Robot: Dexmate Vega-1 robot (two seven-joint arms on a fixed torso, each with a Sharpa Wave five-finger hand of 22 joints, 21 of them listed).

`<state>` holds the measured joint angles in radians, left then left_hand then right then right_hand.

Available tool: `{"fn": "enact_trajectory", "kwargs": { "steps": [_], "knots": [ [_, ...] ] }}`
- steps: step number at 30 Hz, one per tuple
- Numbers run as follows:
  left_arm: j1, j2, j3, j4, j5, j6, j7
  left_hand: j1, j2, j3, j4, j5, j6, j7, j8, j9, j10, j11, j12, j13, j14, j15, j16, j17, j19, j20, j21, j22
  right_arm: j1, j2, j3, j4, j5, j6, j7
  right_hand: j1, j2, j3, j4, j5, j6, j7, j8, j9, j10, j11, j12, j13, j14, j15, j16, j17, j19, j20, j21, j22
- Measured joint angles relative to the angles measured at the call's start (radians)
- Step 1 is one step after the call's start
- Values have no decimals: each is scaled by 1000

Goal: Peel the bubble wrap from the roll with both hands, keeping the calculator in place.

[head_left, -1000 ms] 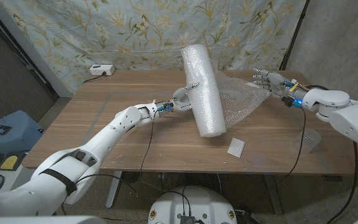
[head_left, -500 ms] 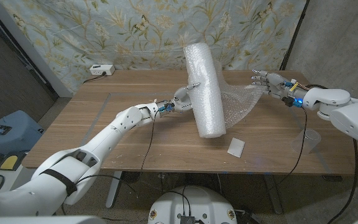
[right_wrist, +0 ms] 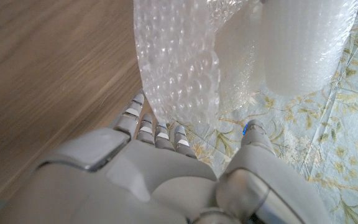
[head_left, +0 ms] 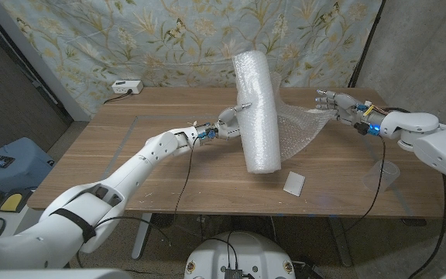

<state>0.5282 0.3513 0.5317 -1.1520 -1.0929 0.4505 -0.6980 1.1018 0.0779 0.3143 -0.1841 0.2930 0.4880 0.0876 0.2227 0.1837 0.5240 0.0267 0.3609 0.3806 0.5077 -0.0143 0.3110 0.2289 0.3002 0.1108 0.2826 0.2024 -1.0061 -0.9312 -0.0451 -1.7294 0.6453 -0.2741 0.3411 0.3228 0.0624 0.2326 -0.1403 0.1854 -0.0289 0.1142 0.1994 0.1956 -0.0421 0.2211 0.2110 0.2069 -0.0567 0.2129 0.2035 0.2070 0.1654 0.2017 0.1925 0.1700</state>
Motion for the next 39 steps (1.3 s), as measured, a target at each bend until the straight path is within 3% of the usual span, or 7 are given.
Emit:
{"fn": "enact_trajectory", "kwargs": {
  "steps": [13, 19, 21, 22, 39],
  "knots": [
    [-26, 11, 21, 1, 18, -3, -60, -7, 7, 0, 0, -4, 2, 8, 0, 0, 9, 9, 0, 1, 5, 5, -4, -10, 5, 5, 0, 0, 123, 7, -96, 186, -2, 65, 129, -16, -16, -26, 9, 11, -11, 0, 0, 0, -9, -1, -4, 0, 0, 0, 0, 0, 0, 0, 0, 0],
    [-26, 11, 21, 1, 21, 4, -74, -11, 11, 0, 0, -7, -4, 14, -1, 0, 9, 9, -6, 1, -1, 11, -12, -11, 5, 5, 0, 0, 182, 14, -147, 272, -2, 65, 129, -21, -21, -37, 10, 11, -20, 2, -4, 0, -14, 0, -4, 0, -7, 0, 0, 0, 3, -4, 0, 0],
    [-26, 11, 21, 1, 22, 5, -78, -12, 12, 0, 0, -8, -4, 14, -6, 0, 9, 9, -7, 1, -1, 11, -12, -11, 5, 6, 0, 0, 199, 16, -160, 292, -2, 65, 129, -21, -21, -37, 9, 12, -21, 2, -4, 0, -18, -3, -4, 0, -7, 0, 0, 0, 0, -7, 0, 0],
    [-34, 25, 26, -23, 22, 6, -78, -12, 12, 0, 0, -8, -6, 16, -6, 0, 9, 9, -7, 1, -1, 11, -12, -11, 3, 8, 0, 0, 208, 16, -168, 303, -5, 106, 197, -21, -21, -40, 7, 15, -28, 3, -4, 0, -18, -3, -4, 0, -7, 0, 0, 0, 0, -7, 0, 0],
    [-47, 43, 30, -49, 35, 7, -111, -15, 15, 0, 0, -11, -13, 23, -12, 0, 5, 5, -18, 3, -11, 22, -21, -14, -6, 16, 0, 0, 333, 32, -261, 459, 4, 122, 268, -25, -25, -44, 11, 15, -29, 4, -4, 0, -23, 2, -4, 0, -11, -3, 0, 0, 6, -2, 0, 0]
  ]
}}
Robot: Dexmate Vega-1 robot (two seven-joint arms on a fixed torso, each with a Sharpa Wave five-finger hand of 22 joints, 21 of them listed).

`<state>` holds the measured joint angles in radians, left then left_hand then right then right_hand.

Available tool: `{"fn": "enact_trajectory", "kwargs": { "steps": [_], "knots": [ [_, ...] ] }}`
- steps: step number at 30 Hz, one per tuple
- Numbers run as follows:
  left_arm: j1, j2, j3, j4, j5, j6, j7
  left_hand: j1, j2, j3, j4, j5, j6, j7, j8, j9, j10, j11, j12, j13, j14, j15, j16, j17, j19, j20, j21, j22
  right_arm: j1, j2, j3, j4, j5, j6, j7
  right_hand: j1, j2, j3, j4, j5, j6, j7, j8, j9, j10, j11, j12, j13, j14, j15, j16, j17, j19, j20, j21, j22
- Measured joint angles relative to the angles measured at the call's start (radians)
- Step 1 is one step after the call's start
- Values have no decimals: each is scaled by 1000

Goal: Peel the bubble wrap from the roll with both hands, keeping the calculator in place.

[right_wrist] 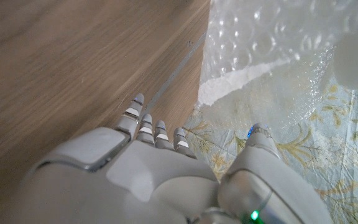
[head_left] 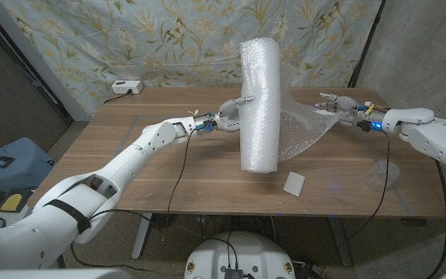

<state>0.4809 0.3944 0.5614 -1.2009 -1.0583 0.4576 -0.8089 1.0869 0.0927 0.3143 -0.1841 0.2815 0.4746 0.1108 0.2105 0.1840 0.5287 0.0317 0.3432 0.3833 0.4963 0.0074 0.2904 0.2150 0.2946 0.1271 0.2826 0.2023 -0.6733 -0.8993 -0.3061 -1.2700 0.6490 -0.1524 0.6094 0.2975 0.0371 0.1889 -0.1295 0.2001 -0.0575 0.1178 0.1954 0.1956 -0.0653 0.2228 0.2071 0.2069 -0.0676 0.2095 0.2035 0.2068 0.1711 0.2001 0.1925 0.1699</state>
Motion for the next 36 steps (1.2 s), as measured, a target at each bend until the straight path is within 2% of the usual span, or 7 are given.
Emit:
{"fn": "enact_trajectory", "kwargs": {
  "steps": [12, 24, 34, 36],
  "knots": [
    [-29, -8, 3, 0, 1, -9, -26, 0, 0, 0, 0, 0, -7, 0, -3, 0, 0, 0, -5, 0, 0, 0, 0, 1, 0, 0, 0, 0, 84, 48, -45, 149, 22, 52, 72, -4, -4, -6, -6, 0, 0, 0, 0, 0, -5, -5, 0, 0, -5, 5, 0, 0, 0, 0, 0, 0],
    [-66, -39, 7, 48, -8, -11, -70, 0, 0, 0, 0, -4, -14, 4, -8, 0, -3, -3, -15, -1, -7, 7, -6, 1, 2, 13, 6, 0, 165, 103, -86, 294, 24, 95, 149, -4, -4, -5, -6, 4, 0, 0, 0, 0, -5, -5, 0, 0, -5, 5, 0, 0, 0, 0, 0, 0],
    [-76, -49, 10, 77, -10, -12, -86, 0, 0, 0, 0, -4, -18, 0, -9, 0, -3, -3, -20, -1, -7, 7, -8, 1, 2, 13, 6, 0, 191, 116, -104, 331, 23, 104, 169, -4, -4, -5, -6, 4, 0, 0, 0, 0, -5, -5, 0, 0, -5, 5, 0, 0, 0, 0, 0, 0],
    [-80, -55, 11, 106, -12, -12, -88, 0, 0, 0, 0, -4, -18, 0, -9, 0, -4, -3, -20, -1, -5, 9, -8, 1, 2, 13, 6, 0, 191, 113, -105, 329, 22, 105, 178, -4, -4, -5, -6, 4, 0, 0, 0, 0, -5, -5, 0, 0, -5, 5, 0, 0, 0, 0, 0, 0]
  ]
}}
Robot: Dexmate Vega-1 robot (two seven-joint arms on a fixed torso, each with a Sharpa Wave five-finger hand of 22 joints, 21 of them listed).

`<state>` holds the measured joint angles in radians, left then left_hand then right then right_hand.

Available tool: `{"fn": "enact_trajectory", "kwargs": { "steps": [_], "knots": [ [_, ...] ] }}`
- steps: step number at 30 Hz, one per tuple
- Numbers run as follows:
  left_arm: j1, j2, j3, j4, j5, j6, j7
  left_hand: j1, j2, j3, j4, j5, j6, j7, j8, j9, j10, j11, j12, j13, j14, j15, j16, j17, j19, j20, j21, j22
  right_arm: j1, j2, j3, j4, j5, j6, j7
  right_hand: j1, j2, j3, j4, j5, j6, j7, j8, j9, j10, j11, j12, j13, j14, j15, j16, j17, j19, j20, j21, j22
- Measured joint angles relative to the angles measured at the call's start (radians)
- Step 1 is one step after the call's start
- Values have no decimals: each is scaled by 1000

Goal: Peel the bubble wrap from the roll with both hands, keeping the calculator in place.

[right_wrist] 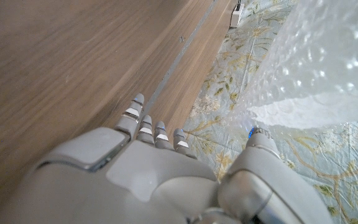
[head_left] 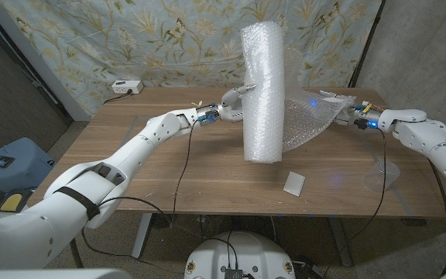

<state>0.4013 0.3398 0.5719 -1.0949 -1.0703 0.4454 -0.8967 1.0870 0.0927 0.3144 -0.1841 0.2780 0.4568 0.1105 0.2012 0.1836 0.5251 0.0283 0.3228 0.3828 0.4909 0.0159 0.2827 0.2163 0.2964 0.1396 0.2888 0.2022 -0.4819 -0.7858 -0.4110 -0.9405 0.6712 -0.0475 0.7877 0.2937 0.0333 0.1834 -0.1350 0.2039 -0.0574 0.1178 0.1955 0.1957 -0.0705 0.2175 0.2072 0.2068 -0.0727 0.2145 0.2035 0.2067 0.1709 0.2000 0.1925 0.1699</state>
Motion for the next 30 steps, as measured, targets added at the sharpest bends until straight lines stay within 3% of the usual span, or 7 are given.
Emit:
{"fn": "enact_trajectory", "kwargs": {
  "steps": [4, 13, 14, 30],
  "knots": [
    [0, 0, 0, 0, -2, 0, -4, 0, 0, 0, 0, 0, 0, 0, 0, 0, 0, 0, 0, 0, 5, 0, 0, 0, 0, 0, 5, 0, -7, -11, 0, -20, 0, 0, 0, 0, 0, -3, 3, 0, 0, 0, 0, 0, 0, 0, 0, 0, 0, 0, 0, 0, 0, 0, 0, 0],
    [-14, -18, 5, 90, -2, 1, -4, 0, 0, 0, 0, 0, 2, 2, 0, 0, 6, 6, 1, 0, 8, 0, 0, 0, 0, 0, 5, 0, -7, -12, 0, -21, 20, -30, -4, -4, -4, -3, 3, 0, 0, 0, 0, 0, 0, 0, 0, 0, 0, 0, 0, 0, 0, 0, 0, 0],
    [-21, -23, 9, 109, -1, 7, -26, -1, 1, 0, 0, 0, 4, 4, 0, 0, 6, 6, 1, 0, 8, 0, 0, 0, 0, 0, 5, 0, -41, -45, 12, -101, 24, -35, -7, -4, -4, -3, 3, 0, 0, 0, 0, 0, 0, 0, 0, 0, 0, 0, 0, 0, 4, 4, 0, 0],
    [-76, -66, 37, 216, 26, -2, -72, -2, 1, 1, -1, -1, 8, 1, 0, 0, 11, 11, 3, 0, 17, -1, 0, -3, 5, 5, 5, 0, -79, -70, 23, -202, 53, -79, -16, -4, -4, -8, 3, 0, -20, -1, 0, 0, -11, 0, -4, 0, 0, 0, 0, 0, 18, 4, 1, 0]
  ]
}}
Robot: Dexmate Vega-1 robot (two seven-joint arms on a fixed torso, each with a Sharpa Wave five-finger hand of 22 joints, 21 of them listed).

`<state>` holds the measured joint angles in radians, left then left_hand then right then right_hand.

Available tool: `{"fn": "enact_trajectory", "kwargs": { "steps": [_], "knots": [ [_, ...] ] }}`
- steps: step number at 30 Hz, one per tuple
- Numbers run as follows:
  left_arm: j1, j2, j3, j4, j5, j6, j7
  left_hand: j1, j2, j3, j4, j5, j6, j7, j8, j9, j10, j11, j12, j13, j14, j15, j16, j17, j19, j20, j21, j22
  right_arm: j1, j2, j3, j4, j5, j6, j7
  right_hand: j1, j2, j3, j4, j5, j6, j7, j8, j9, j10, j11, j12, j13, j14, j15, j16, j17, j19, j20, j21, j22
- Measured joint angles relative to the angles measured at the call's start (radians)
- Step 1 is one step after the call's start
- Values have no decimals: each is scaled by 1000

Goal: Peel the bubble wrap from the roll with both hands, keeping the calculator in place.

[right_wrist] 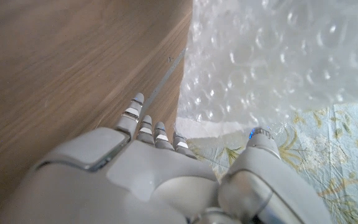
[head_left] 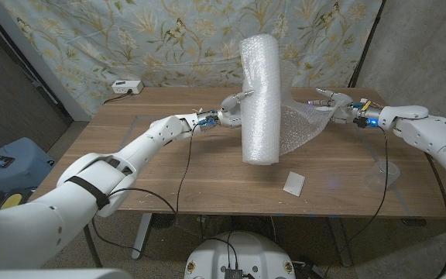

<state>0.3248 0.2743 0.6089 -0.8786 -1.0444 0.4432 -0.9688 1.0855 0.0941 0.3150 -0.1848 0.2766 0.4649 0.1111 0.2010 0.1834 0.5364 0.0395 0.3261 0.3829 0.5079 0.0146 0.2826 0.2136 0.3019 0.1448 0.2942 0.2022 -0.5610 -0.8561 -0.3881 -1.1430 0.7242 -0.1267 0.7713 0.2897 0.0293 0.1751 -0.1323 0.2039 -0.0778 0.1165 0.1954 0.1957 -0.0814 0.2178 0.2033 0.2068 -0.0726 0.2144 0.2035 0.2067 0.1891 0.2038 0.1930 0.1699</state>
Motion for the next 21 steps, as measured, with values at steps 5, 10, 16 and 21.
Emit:
{"fn": "enact_trajectory", "kwargs": {
  "steps": [5, 10, 16, 21],
  "knots": [
    [-7, -6, 4, 7, 2, -1, -2, 0, 0, 3, -3, -3, 10, 0, -1, 0, 2, 2, 0, 0, 2, -2, 0, 0, 0, 0, 2, 0, -2, -3, 0, -8, 8, -30, 0, 20, 14, -7, -7, 0, 11, 2, 0, 0, 36, 1, 4, 4, 53, -1, 4, 2, 98, 7, 4, 0],
    [-9, -7, 5, 8, 8, -3, -4, 0, 0, 3, -3, -3, 13, -3, 3, 0, 2, 2, 0, 0, 5, -6, 0, 0, 1, -1, 6, 5, -15, -35, 3, -77, 14, -65, 7, 83, 21, -22, -8, 0, 4, 3, 0, 0, 46, 0, 4, 10, 87, -1, 4, 5, 168, 11, 4, 5],
    [-9, -6, 5, 0, 9, -3, 3, 0, 0, 3, -3, -6, 11, -10, 3, 6, -1, -1, 0, 0, 5, -6, 0, 2, 4, -4, 6, 5, -3, -64, -11, -119, 14, -109, 33, 338, 77, 46, -28, -19, -48, 3, 0, 0, 65, 1, 20, 28, 207, -9, 50, 41, 362, -21, 26, 9],
    [-4, -2, 4, -10, 9, -1, 7, 1, -1, 3, -3, -6, 8, -13, 3, 6, -4, -4, -2, 0, 5, -6, 0, 3, 4, -4, 6, 5, 12, -78, -23, -139, 8, -155, 57, 531, 102, 115, -45, -23, -55, 2, 0, 0, 142, 1, 61, 72, 363, -77, 150, 112, 536, -161, 84, 18]
  ]
}}
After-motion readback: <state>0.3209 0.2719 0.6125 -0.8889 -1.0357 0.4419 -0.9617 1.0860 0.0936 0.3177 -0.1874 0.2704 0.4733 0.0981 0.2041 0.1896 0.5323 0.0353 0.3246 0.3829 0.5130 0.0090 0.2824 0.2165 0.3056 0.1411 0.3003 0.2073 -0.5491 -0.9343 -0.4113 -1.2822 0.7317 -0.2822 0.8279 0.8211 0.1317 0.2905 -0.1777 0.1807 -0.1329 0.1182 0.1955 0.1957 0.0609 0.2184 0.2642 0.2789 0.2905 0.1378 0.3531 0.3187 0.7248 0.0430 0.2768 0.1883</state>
